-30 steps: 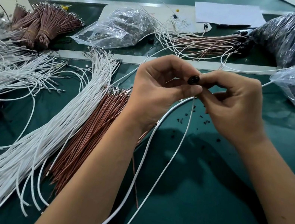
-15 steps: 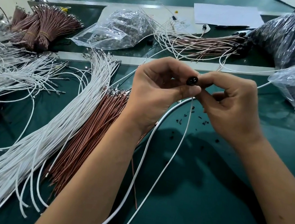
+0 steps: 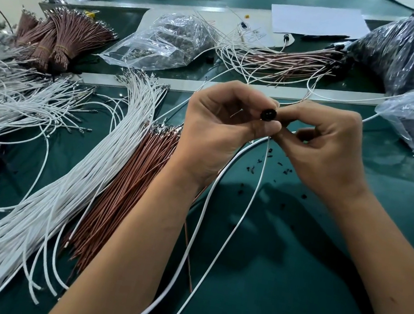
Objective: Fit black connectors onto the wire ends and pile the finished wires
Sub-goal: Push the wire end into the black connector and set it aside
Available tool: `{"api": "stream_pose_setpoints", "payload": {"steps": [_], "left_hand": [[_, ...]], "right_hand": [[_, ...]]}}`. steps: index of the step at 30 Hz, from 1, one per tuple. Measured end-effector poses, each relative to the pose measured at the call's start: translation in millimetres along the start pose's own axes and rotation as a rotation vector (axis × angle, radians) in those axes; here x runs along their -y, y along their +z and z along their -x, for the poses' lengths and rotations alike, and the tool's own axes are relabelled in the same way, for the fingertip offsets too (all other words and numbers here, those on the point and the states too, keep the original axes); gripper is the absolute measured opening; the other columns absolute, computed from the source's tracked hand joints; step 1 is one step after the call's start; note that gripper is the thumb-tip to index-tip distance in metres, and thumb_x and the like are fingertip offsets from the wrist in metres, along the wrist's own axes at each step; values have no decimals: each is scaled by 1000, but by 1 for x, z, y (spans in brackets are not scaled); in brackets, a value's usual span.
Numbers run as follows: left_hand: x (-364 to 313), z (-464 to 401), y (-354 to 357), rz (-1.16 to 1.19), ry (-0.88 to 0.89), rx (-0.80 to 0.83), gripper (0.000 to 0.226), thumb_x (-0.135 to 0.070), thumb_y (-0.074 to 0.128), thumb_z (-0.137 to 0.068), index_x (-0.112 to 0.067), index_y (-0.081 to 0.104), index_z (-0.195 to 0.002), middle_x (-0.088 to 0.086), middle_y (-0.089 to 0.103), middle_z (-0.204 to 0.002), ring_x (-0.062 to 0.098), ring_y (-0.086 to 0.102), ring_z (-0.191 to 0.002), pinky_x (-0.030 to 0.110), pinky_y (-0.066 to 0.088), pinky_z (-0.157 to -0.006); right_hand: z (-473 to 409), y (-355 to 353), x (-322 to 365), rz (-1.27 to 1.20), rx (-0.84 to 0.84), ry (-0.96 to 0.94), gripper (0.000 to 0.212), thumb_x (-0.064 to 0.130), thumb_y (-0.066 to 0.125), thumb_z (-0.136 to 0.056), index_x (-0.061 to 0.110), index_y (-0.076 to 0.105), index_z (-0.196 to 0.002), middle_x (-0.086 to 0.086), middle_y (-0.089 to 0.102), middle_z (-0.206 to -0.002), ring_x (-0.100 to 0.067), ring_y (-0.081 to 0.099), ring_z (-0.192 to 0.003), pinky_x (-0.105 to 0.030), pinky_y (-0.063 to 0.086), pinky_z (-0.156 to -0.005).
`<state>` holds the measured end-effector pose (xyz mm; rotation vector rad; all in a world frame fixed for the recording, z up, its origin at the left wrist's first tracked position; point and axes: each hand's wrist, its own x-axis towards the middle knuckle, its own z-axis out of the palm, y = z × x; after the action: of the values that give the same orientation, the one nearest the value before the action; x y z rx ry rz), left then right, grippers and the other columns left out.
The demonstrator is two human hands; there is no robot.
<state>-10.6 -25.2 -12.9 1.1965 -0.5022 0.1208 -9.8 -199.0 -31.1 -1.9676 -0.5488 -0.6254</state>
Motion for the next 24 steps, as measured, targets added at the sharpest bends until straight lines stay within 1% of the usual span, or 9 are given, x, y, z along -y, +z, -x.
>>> {"api": "stream_pose_setpoints", "payload": {"steps": [2, 4, 8, 13, 15, 17, 19, 21, 24], "left_hand": [[1, 0, 0, 8, 7, 4, 38, 29, 70, -67, -4, 65, -85, 8, 66, -80, 14, 67, -79, 27, 56, -81], [3, 0, -1, 30, 10, 7, 38, 30, 69, -67, -3, 65, -86, 9, 66, -81, 13, 67, -79, 26, 56, -79], [5, 0, -2, 68, 14, 18, 36, 30, 68, -68, -2, 65, -85, 11, 65, -82, 15, 67, -79, 26, 56, -79], [7, 1, -1, 141, -15, 15, 34, 28, 67, -68, -3, 67, -80, 6, 70, -82, 15, 68, -81, 27, 56, -79], [7, 2, -1, 179, -25, 24, 32, 28, 66, -68, -2, 66, -80, 6, 71, -83, 15, 68, -81, 26, 56, -78], [6, 1, -1, 197, -24, 37, 31, 27, 64, -70, -1, 64, -83, 6, 70, -84, 16, 69, -82, 26, 56, -77], [6, 1, -2, 200, -37, 29, 31, 26, 63, -70, -1, 62, -84, 6, 70, -84, 16, 68, -83, 27, 56, -78], [6, 1, -2, 194, -56, -3, 29, 24, 66, -69, -2, 65, -81, 8, 69, -85, 17, 66, -83, 28, 55, -78], [7, 0, -2, 174, -92, -37, 30, 19, 70, -70, -9, 71, -81, 8, 68, -86, 18, 63, -85, 28, 54, -80]], "right_hand": [[0, 1, 0, 8, -4, -1, 9, 11, 79, -89, 9, 81, -97, -1, 77, -87, -13, 71, -77, -21, 47, -54], [1, 2, 1, 8, -6, 0, 9, 12, 79, -89, 8, 82, -97, -2, 76, -86, -14, 71, -76, -20, 47, -55], [0, 1, 4, 18, 0, -4, 10, 11, 79, -89, 8, 82, -97, -4, 77, -86, -16, 71, -77, -25, 50, -54], [1, 2, 6, 55, -18, 4, 6, 10, 79, -89, 9, 82, -94, 0, 76, -83, -11, 70, -75, -27, 52, -53], [1, 2, 7, 45, -29, -4, 6, 14, 80, -90, 10, 80, -94, 2, 75, -83, -9, 69, -75, -23, 50, -52], [0, 1, 9, 45, -15, -39, 13, 18, 79, -92, 10, 80, -102, 3, 75, -88, -9, 69, -78, -15, 47, -56], [-1, 0, 10, 45, 7, -73, 17, 19, 78, -93, 9, 80, -107, 3, 74, -90, -8, 69, -81, -11, 46, -59], [-2, 0, 11, 33, 25, -76, 16, 18, 77, -94, 6, 80, -105, 0, 74, -90, -10, 70, -81, -14, 46, -58], [-1, 1, 12, 31, 35, -69, 11, 13, 76, -95, 4, 80, -98, -4, 75, -86, -17, 70, -76, -29, 49, -53]]}}
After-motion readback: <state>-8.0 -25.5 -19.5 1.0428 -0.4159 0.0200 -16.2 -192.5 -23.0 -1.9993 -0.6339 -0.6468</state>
